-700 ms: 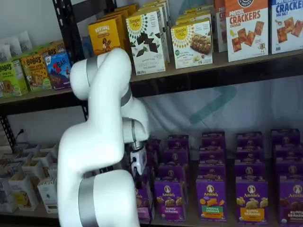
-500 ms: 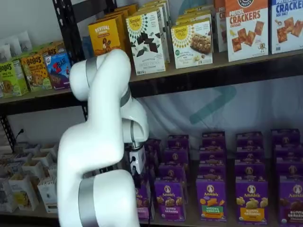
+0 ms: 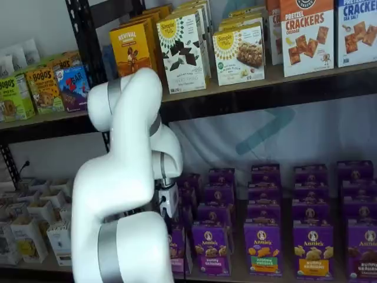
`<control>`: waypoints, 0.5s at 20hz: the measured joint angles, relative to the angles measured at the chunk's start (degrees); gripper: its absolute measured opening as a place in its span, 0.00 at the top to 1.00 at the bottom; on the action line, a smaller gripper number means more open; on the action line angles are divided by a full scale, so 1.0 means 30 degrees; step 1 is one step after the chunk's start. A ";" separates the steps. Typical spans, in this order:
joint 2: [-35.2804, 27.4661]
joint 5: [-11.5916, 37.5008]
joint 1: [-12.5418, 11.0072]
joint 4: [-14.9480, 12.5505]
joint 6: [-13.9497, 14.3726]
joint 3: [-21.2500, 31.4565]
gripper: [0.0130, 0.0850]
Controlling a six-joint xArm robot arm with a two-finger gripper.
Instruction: Pick up the purple box with a pink patch in the middle, on the bottom shelf, the first box from the left
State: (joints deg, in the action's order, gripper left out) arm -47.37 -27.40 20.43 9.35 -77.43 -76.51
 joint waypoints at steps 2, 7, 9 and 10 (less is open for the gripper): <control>-0.0357 -0.0004 0.0005 -0.0008 0.0006 -0.0303 0.00; -0.1434 -0.0015 -0.0188 -0.0141 -0.0070 -0.1257 0.00; -0.1753 -0.0049 -0.0245 -0.0345 0.0053 -0.1567 0.00; -0.1905 -0.0076 -0.0258 -0.0463 0.0143 -0.1719 0.00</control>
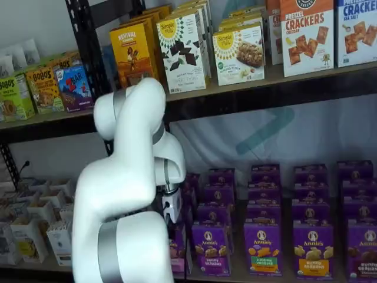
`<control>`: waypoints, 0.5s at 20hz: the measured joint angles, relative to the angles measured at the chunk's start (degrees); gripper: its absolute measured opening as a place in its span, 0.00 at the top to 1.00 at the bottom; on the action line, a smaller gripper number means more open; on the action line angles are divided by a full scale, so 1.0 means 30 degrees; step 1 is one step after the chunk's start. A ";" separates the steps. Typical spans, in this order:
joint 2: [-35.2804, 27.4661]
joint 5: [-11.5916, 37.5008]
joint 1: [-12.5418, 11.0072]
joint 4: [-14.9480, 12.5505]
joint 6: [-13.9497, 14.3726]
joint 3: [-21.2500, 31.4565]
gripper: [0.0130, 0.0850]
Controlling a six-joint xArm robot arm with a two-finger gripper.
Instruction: Pick up the purple box with a pink patch in the middle, on the bottom shelf, the first box from the left
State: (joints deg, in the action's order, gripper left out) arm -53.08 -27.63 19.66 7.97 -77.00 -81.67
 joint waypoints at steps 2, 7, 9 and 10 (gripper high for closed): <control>-0.0304 -0.0111 -0.0002 -0.0161 0.0147 -0.0331 0.00; -0.0948 -0.0230 0.0138 -0.0390 0.0484 -0.0992 0.00; -0.1170 -0.0154 0.0191 -0.0464 0.0596 -0.1164 0.00; -0.1266 -0.0115 0.0209 -0.0482 0.0629 -0.1232 0.00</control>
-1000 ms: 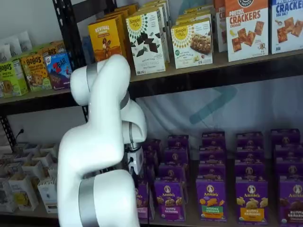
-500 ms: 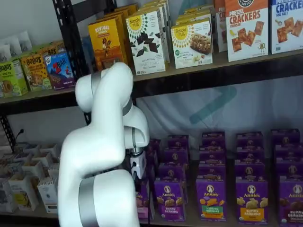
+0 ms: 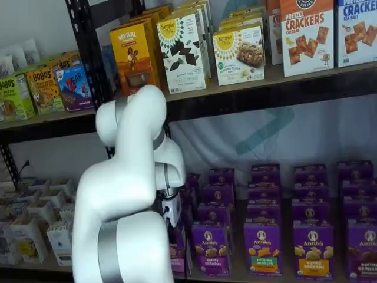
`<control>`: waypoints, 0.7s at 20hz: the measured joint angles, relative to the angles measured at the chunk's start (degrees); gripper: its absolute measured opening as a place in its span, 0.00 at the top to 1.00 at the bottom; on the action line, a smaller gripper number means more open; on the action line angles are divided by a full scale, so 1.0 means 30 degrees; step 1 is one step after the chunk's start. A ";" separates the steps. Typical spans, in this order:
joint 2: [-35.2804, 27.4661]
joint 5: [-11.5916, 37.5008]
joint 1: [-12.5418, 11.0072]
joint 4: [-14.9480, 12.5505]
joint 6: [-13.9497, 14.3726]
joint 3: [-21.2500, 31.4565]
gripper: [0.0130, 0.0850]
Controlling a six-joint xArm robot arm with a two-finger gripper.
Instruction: Pick up the purple box with a pink patch in the middle, on the bottom shelf, the first box from the left
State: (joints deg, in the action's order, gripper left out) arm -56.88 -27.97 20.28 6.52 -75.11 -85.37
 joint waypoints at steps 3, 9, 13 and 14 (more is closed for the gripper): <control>-0.0296 -0.0079 0.0038 -0.0254 0.0264 -0.0271 0.00; -0.0871 0.0091 0.0141 -0.0496 0.0570 -0.0646 0.00; -0.1041 0.0009 0.0168 -0.0131 0.0272 -0.0787 0.00; -0.1065 -0.0022 0.0169 0.0005 0.0155 -0.0812 0.00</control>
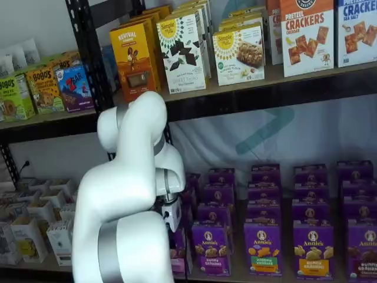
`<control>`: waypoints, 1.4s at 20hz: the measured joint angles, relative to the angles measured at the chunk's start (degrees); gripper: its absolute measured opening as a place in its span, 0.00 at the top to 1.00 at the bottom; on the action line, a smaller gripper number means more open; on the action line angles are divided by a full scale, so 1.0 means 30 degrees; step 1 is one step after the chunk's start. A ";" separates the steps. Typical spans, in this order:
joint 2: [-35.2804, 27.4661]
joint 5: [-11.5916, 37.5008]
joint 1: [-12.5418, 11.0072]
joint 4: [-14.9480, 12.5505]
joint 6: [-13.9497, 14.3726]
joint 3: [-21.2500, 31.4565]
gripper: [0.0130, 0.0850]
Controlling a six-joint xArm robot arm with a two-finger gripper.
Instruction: Pick up the purple box with a pink patch in the middle, on the bottom shelf, the first box from the left
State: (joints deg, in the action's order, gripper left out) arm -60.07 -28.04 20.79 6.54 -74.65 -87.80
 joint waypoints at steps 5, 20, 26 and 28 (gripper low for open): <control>-0.0033 0.0189 -0.0003 0.0125 -0.0123 0.0044 0.00; -0.0417 0.0139 0.0169 -0.0012 0.0178 -0.0403 0.33; -0.0501 0.0282 0.0197 -0.0057 0.0238 -0.0464 0.33; -0.0478 0.0271 0.0179 0.0008 0.0163 -0.0432 0.39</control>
State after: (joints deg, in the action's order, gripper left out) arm -61.51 -27.23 21.33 6.56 -74.16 -89.10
